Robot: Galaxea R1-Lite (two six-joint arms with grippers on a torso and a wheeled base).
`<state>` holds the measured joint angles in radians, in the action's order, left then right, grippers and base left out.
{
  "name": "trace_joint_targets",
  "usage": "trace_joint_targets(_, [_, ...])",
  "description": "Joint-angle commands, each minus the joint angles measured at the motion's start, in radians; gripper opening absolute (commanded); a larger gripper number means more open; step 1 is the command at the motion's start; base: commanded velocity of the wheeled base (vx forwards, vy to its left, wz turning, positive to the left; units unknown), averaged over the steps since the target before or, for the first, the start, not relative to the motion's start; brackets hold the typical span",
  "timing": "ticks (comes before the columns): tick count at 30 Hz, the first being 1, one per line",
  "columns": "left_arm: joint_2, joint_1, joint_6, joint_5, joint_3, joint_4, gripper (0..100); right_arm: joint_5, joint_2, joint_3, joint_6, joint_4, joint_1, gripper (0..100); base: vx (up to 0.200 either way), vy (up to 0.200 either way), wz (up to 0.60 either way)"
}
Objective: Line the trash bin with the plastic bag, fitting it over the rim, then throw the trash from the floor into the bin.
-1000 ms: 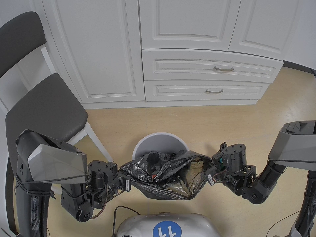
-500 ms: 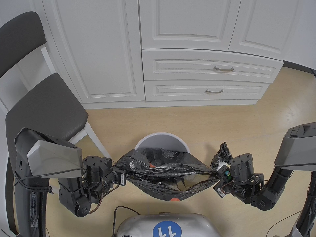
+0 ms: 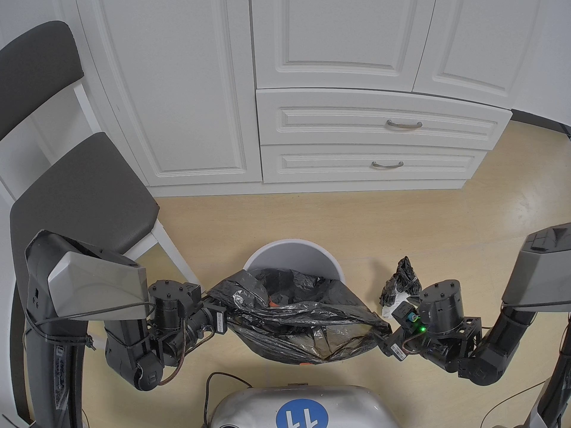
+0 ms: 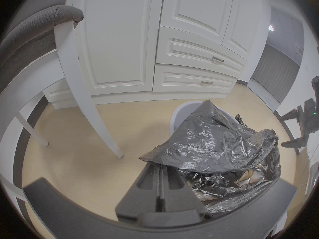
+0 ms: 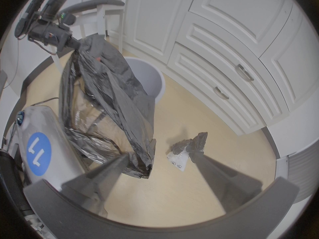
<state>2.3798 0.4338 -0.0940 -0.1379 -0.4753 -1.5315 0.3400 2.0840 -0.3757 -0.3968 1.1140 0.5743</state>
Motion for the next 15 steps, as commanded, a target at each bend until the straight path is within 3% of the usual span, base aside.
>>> trace_joint_targets(1, [-0.01,0.006,0.0,-0.002,0.003,-0.001,0,-0.059,-0.22,0.104,-0.007,-0.003,0.033,100,0.0,0.0,0.0])
trace_joint_targets(3, [-0.016,0.019,0.002,-0.002,0.004,-0.001,0,-0.095,-0.311,0.117,-0.004,-0.01,0.039,100,0.0,0.0,0.0])
trace_joint_targets(7, [-0.022,0.028,-0.001,-0.002,0.006,-0.001,0,-0.115,-0.302,0.021,0.001,-0.016,0.065,100,0.0,0.0,0.0])
trace_joint_targets(13, [-0.03,0.039,0.0,-0.009,0.012,-0.001,0,-0.078,-0.153,-0.146,0.004,-0.03,0.141,100,0.0,0.0,0.0])
trace_joint_targets(15, [-0.054,0.034,-0.007,0.0,0.017,-0.001,0,-0.007,-0.064,-0.261,0.003,-0.068,0.202,100,0.0,0.0,0.0])
